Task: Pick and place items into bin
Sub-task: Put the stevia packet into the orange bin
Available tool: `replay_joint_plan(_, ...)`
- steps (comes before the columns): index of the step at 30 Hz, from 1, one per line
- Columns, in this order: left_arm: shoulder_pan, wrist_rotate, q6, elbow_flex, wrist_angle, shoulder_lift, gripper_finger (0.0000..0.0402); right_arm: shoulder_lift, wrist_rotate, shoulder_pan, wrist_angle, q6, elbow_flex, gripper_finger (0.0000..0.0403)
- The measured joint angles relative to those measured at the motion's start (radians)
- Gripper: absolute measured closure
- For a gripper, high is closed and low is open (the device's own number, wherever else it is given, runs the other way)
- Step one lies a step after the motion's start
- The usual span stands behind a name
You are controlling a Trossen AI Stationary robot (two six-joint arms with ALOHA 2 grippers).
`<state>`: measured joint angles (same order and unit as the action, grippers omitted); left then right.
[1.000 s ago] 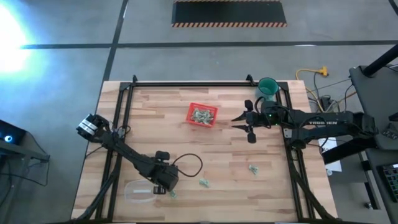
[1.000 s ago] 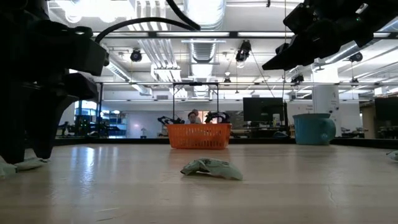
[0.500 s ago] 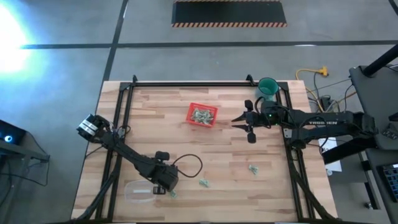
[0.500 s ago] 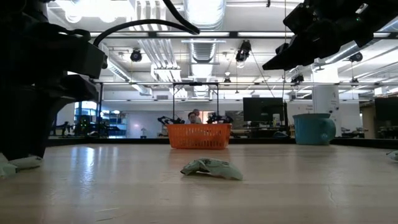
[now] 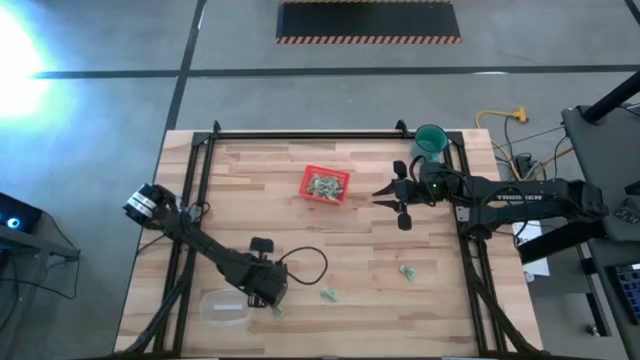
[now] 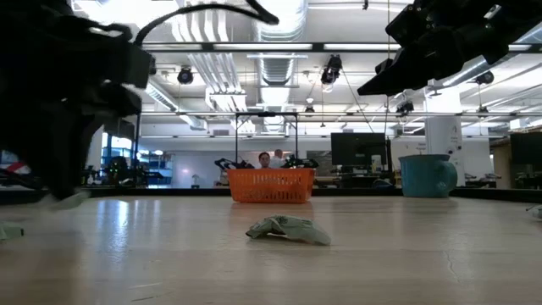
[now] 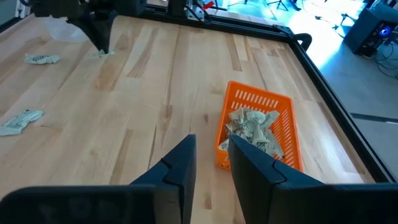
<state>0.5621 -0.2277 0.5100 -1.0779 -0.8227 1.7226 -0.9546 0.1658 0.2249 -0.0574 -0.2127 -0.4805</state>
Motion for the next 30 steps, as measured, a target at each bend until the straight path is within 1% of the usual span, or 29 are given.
replay_joint_plan(7,-0.032,-0.273,-0.172,-0.051,-0.006,-0.004,0.0392,0.000,0.000,0.000,0.000,0.004,0.000,0.0328)
replay_joint_plan(12,-0.090,-0.475,-0.290,-0.081,-0.007,-0.005,0.0392,0.000,0.000,0.000,0.001,0.027,0.000,0.0333)
replay_joint_plan(15,-0.142,-0.559,-0.357,-0.098,0.000,-0.005,0.0392,0.000,0.000,0.000,0.000,0.047,0.001,0.0332)
replay_joint_plan(20,-0.256,-0.575,-0.490,-0.115,0.032,-0.005,0.0392,0.000,0.000,0.000,0.002,0.091,0.017,0.0325)
replay_joint_plan(25,-0.379,-0.565,-0.627,-0.113,0.112,-0.005,0.0392,0.000,0.000,0.000,0.002,0.139,0.045,0.0321)
replay_joint_plan(30,-0.487,-0.541,-0.764,-0.112,0.220,-0.005,0.0392,0.000,0.000,0.000,0.001,0.188,0.069,0.0327)
